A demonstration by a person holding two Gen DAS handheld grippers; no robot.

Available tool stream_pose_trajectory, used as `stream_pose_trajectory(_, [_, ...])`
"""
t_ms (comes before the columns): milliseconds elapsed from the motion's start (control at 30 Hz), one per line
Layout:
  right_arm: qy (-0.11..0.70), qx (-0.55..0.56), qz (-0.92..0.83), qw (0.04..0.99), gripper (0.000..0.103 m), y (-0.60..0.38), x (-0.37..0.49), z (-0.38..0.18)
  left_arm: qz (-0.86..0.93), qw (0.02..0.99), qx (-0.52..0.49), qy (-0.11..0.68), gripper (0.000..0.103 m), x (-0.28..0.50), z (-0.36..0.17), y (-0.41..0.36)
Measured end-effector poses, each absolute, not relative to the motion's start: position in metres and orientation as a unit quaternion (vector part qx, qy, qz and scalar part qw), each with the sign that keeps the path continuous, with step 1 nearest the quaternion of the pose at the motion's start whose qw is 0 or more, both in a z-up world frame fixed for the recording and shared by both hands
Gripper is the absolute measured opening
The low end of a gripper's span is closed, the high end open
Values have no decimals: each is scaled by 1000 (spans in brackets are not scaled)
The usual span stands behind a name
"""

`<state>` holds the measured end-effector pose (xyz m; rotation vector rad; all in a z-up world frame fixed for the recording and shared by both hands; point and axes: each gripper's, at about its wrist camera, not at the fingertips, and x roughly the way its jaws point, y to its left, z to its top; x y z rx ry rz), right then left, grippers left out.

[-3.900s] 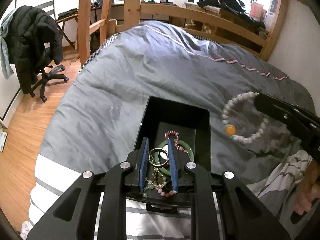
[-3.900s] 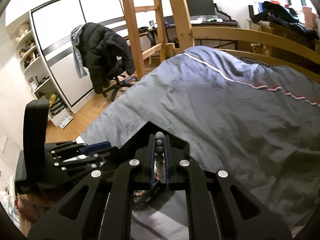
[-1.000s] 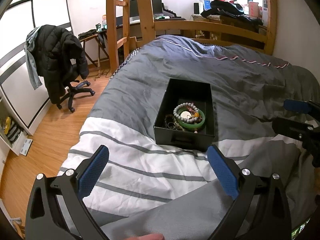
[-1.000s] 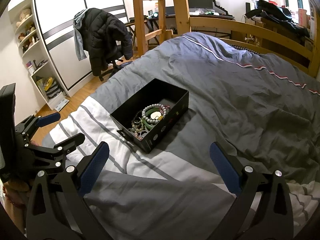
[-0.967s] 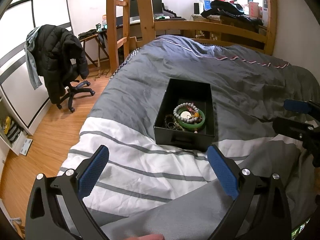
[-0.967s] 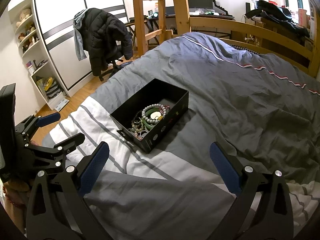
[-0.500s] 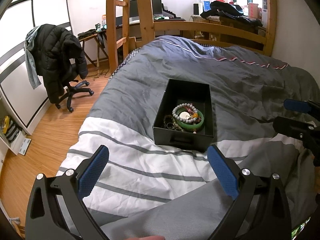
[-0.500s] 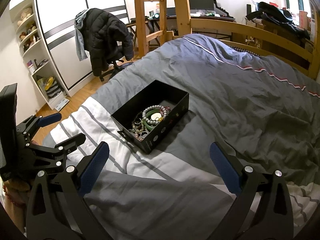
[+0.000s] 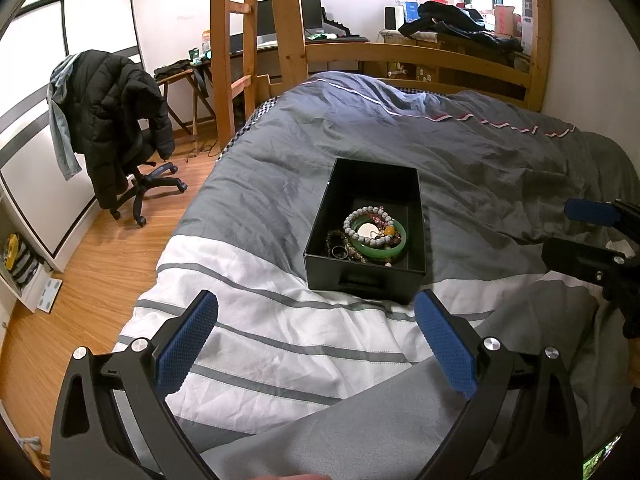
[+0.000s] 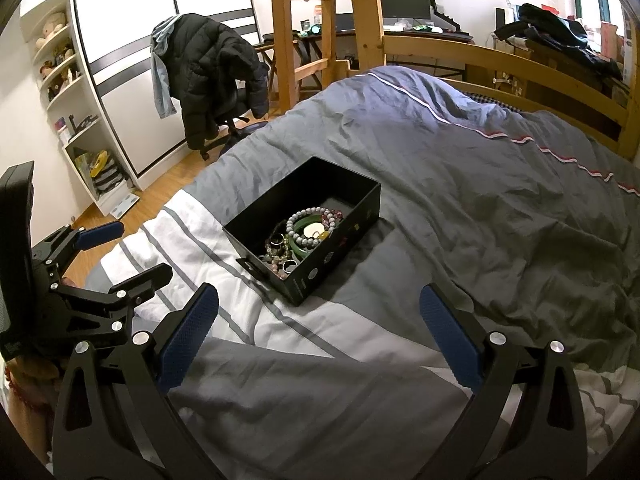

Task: Organize jewelry

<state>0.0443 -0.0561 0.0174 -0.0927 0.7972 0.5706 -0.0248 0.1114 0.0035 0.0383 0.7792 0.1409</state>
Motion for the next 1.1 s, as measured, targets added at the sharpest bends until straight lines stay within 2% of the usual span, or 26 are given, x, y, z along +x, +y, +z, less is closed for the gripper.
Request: stream_pose_trajectory(1100, [386, -62, 286, 875, 99, -51, 37, 8, 75, 923, 23, 377, 97, -25, 4, 115])
